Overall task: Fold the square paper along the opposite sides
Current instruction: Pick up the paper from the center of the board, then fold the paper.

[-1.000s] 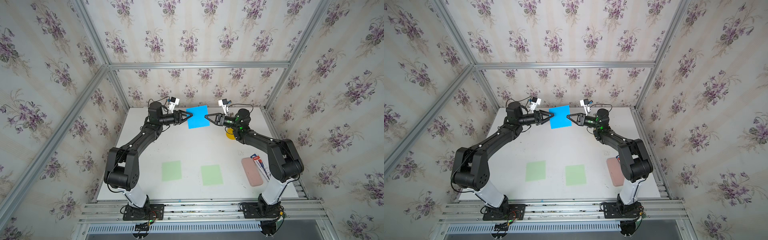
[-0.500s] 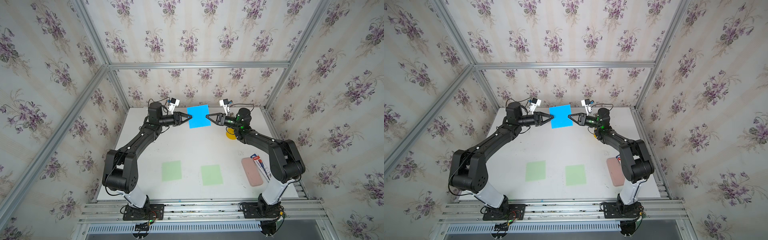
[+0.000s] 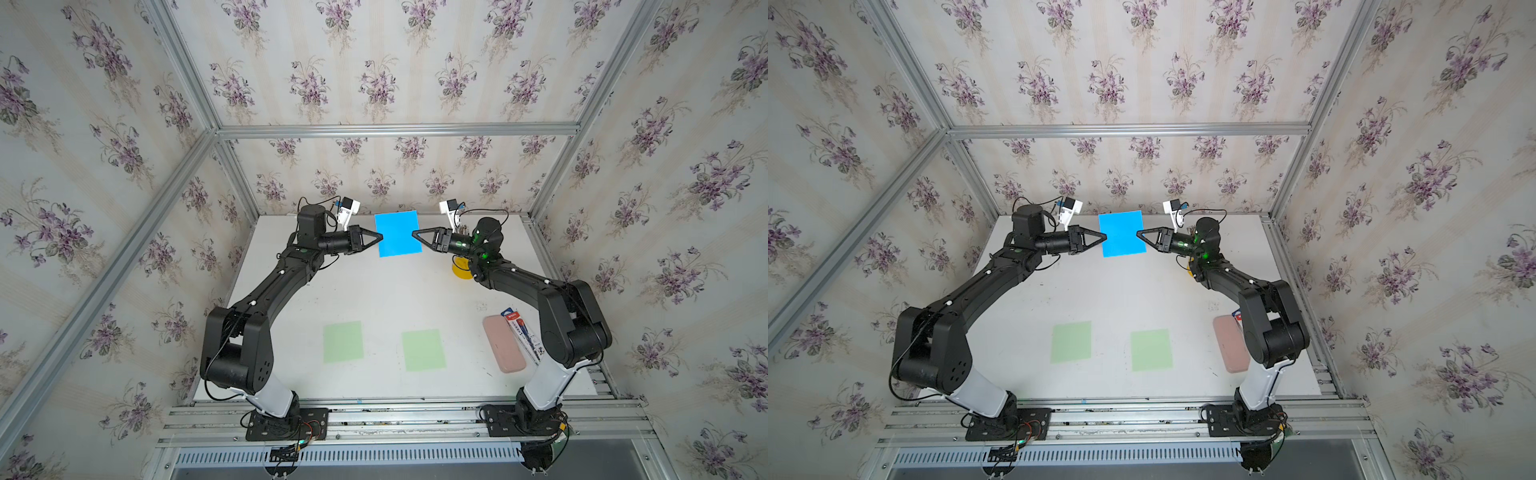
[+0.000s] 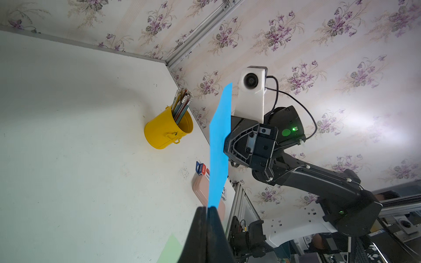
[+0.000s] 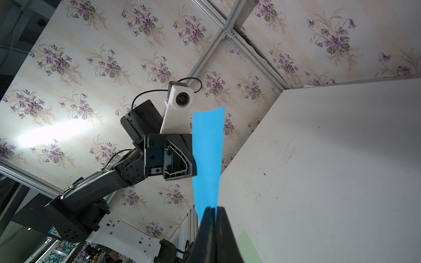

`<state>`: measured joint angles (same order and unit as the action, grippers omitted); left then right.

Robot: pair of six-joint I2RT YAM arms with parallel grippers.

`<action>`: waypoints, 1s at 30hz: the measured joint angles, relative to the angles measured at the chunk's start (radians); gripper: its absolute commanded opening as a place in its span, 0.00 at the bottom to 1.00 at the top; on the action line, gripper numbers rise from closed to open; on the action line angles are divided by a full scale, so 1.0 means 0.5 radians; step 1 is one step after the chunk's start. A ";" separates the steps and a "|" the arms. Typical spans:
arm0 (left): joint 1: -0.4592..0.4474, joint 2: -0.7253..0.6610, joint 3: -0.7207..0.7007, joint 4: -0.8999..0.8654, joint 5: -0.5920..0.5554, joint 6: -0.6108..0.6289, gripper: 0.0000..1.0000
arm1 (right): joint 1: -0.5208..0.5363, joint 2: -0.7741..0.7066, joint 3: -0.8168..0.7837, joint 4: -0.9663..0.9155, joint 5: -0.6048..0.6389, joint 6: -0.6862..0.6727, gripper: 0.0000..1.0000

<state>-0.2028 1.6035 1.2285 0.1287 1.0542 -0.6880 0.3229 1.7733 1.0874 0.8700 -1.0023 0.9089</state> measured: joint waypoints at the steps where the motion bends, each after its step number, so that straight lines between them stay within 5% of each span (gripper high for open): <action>1: -0.005 -0.018 0.000 -0.023 -0.018 0.020 0.00 | -0.001 -0.008 -0.001 -0.008 0.001 -0.008 0.07; 4: -0.027 -0.063 0.018 -0.092 -0.060 0.090 0.00 | -0.021 -0.042 -0.005 -0.049 -0.005 -0.062 0.24; 7: -0.040 -0.129 0.053 -0.182 -0.078 0.185 0.00 | -0.099 -0.069 -0.030 -0.101 0.018 -0.143 0.31; 16: -0.103 -0.291 0.161 -0.366 0.001 0.417 0.00 | -0.138 0.021 -0.013 -0.281 0.175 -0.297 0.33; 30: -0.076 -0.202 0.134 -0.285 -0.151 0.404 0.00 | 0.034 0.072 0.051 0.163 0.094 0.086 0.51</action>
<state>-0.2405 1.5024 1.2953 -0.0139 0.9787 -0.4862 0.3397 1.8095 1.1130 0.9512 -0.9554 0.9520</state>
